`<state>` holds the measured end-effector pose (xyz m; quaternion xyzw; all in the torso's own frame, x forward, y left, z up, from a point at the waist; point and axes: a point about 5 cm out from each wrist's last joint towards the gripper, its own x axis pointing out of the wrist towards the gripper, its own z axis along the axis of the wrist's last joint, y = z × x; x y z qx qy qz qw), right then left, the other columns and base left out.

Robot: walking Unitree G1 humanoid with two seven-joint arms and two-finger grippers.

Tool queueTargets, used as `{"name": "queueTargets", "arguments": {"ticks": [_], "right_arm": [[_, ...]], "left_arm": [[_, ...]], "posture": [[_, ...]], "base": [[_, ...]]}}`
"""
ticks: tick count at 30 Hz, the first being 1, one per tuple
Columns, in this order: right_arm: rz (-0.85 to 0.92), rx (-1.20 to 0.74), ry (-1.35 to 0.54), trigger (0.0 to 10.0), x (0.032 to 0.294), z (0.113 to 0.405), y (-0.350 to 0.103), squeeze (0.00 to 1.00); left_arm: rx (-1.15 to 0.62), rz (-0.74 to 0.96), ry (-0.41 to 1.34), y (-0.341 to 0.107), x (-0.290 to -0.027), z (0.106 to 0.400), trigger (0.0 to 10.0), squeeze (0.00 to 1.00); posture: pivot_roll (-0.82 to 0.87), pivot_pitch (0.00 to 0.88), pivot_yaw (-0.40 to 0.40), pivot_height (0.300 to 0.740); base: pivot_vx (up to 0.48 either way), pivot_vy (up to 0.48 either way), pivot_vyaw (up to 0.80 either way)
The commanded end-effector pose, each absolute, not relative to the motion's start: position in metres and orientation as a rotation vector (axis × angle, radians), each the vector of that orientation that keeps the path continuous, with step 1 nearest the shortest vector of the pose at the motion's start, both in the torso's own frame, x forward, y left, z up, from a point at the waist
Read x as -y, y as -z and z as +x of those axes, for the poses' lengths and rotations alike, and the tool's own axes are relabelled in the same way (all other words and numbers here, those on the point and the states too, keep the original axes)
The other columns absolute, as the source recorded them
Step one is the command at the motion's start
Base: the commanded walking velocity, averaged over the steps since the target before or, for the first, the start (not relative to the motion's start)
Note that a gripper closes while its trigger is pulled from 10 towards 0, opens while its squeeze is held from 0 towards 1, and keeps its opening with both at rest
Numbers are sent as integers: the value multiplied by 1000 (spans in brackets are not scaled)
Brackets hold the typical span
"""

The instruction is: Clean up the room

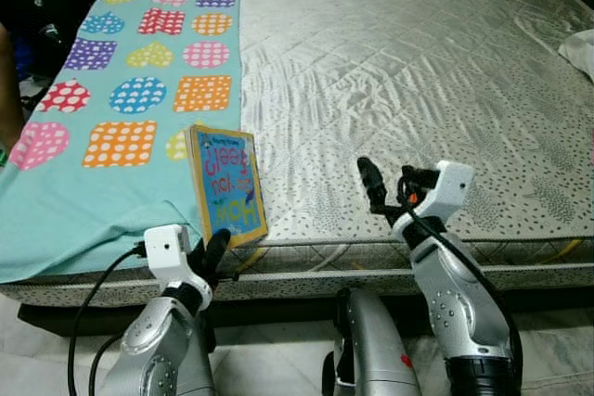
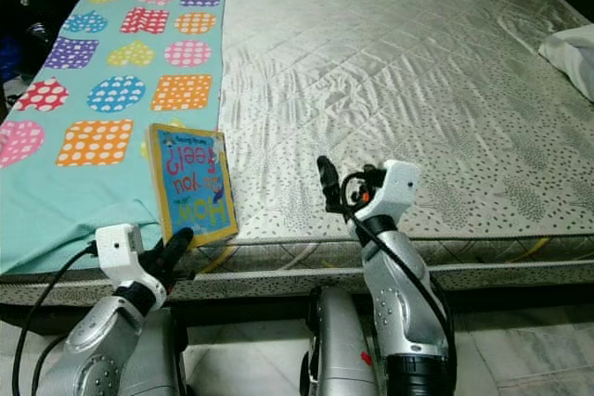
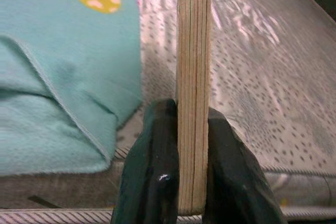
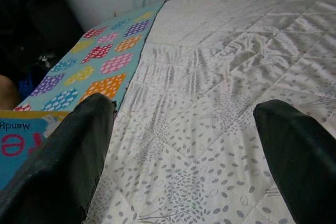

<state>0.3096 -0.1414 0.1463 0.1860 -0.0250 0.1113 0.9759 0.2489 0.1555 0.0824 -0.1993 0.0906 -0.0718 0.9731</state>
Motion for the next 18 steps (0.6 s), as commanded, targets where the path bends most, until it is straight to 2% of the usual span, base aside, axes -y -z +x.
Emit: {"name": "queueTargets", "arguments": {"ticks": [1, 18], "right_arm": [[380, 61, -219, 10000, 143, 312, -150, 0], [341, 76, -146, 10000, 156, 317, -152, 0]], "left_arm": [[-122, -393, 134, -94, -160, 252, 0, 0], [-136, -388, 140, -92, -157, 254, 0, 0]], "posture": [[10, 117, -19, 587], [2, 104, -14, 667]], "base": [[0, 0, 0], [0, 0, 0]]}}
